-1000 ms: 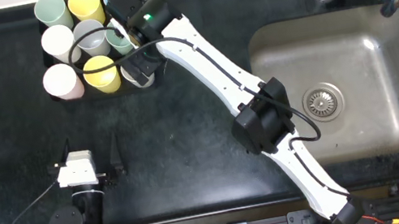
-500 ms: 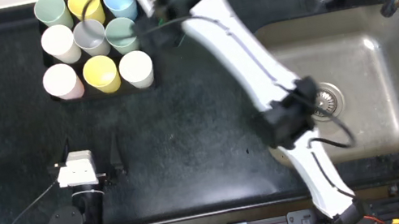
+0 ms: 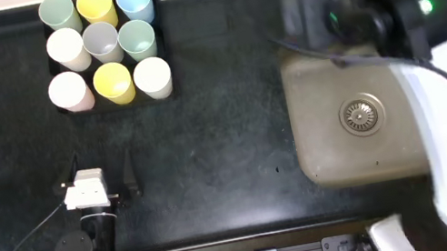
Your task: Store Cups
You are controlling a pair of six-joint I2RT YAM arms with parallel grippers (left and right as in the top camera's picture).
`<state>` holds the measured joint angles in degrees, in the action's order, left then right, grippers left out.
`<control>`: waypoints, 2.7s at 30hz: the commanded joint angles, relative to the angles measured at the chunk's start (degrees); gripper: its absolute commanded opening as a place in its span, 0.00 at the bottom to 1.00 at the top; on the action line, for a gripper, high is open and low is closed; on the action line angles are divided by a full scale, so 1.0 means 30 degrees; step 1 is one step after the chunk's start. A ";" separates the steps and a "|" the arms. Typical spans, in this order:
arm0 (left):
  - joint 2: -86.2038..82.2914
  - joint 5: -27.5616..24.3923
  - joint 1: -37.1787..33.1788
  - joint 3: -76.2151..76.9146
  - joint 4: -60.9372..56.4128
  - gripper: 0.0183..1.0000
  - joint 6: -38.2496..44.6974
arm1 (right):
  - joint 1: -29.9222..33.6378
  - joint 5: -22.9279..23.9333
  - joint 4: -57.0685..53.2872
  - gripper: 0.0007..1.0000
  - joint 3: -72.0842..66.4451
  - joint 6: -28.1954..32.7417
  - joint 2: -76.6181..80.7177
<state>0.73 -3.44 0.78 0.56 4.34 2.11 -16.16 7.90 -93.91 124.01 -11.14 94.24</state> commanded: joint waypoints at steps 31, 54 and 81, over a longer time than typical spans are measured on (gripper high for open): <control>-0.0189 -0.0117 0.0102 -0.0029 0.0044 1.00 0.0372 | 0.6113 -0.5472 2.8276 1.00 -4.0355 0.9704 -3.1314; -0.0189 -0.0117 0.0102 -0.0029 0.0044 1.00 0.0372 | 0.6113 -0.5486 3.0097 1.00 -4.1251 0.9653 -3.1306; -0.0189 -0.0117 0.0175 -0.0058 -0.0051 1.00 0.0372 | 0.5020 -0.5472 3.0177 1.00 -4.1251 0.9653 -3.1357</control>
<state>0.62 -3.46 0.78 0.56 4.29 2.11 -0.78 -8.14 -3.92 1.06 18.04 0.84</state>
